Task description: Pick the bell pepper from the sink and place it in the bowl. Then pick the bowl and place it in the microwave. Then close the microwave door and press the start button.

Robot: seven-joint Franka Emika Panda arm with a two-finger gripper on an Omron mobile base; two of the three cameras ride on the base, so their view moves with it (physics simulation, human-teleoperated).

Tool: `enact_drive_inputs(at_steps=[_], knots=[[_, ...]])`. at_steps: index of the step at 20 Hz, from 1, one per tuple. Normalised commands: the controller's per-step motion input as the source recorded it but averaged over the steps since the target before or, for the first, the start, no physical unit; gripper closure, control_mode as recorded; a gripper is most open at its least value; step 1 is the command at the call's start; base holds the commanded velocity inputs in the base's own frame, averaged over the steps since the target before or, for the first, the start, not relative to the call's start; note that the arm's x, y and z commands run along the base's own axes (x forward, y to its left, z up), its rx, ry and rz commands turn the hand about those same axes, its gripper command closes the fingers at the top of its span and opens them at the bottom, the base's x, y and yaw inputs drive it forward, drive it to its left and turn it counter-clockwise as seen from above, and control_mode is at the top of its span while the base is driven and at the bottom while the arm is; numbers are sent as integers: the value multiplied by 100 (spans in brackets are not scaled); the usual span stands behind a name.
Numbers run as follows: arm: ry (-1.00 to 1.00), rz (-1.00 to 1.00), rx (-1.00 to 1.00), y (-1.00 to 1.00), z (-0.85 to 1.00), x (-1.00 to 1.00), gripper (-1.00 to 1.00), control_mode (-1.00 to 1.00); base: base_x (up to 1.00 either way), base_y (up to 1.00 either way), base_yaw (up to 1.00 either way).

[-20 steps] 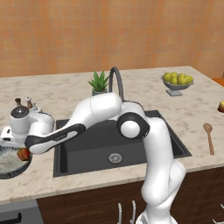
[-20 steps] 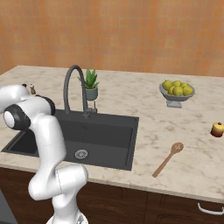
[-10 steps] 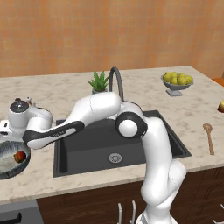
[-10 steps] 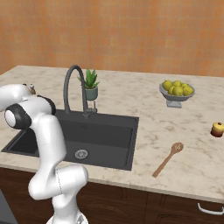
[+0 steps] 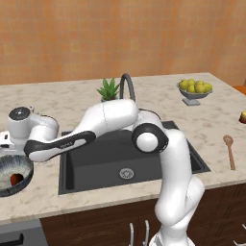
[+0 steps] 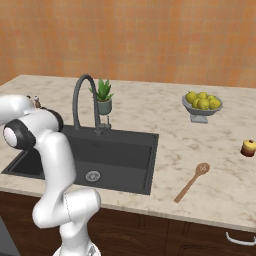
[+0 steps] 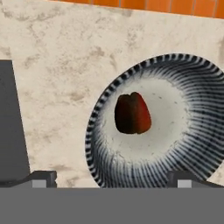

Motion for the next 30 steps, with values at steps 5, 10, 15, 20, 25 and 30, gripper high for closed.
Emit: enact_drive_inputs(at_steps=[5,10,15,20,25,30], knots=[[0,7,11,-44,-42,-19,-100,-100,0,0,0],[1,1,3,-5,-27,36,-100,-100,0,0,0],[10,0,0,29,-15,40,-100,-100,0,0,0],[10,0,0,42,0,23,-100,-100,0,0,0],[6,0,0,19,-14,-4,-100,-100,0,0,0],[0,1,0,0,-37,-23,-100,-100,0,0,0]])
